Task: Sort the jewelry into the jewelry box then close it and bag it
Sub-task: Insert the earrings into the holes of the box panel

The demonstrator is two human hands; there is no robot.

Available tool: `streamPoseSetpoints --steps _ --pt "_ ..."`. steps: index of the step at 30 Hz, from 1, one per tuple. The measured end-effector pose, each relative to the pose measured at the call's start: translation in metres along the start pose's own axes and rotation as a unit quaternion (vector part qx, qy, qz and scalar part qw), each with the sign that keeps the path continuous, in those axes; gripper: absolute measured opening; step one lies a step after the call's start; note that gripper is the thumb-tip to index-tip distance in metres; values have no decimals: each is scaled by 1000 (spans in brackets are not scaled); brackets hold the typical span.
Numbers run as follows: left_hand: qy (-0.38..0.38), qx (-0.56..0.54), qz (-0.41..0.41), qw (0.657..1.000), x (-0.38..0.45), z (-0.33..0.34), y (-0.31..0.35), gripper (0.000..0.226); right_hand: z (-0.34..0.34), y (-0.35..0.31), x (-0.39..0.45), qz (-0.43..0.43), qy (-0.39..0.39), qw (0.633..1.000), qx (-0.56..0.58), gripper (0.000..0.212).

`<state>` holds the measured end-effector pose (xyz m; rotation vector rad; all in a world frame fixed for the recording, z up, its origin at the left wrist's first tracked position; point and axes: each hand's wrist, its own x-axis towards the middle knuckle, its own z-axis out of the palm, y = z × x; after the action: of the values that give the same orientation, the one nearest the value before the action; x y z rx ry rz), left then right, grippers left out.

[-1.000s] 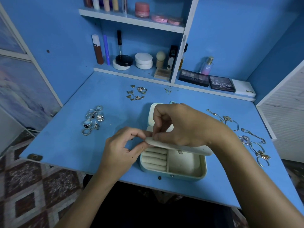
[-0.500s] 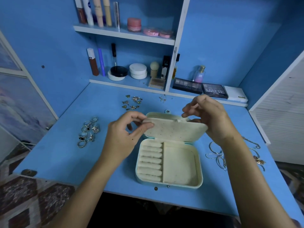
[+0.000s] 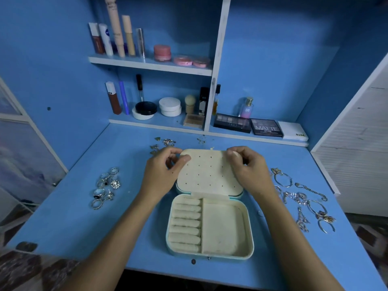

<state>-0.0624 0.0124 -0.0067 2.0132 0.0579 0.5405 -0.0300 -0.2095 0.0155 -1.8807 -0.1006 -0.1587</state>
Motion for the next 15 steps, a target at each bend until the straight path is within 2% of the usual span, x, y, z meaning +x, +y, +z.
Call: streamPoseSetpoints --steps 2,5,15 --pt "-2 22 -5 1000 -1 3 -7 15 2 6 0 -6 9 999 -46 8" --pt "-13 47 8 999 0 4 -13 18 4 14 1 -6 16 997 -79 18" --pt "-21 75 29 996 0 5 -19 16 3 25 -2 3 11 999 -50 25"
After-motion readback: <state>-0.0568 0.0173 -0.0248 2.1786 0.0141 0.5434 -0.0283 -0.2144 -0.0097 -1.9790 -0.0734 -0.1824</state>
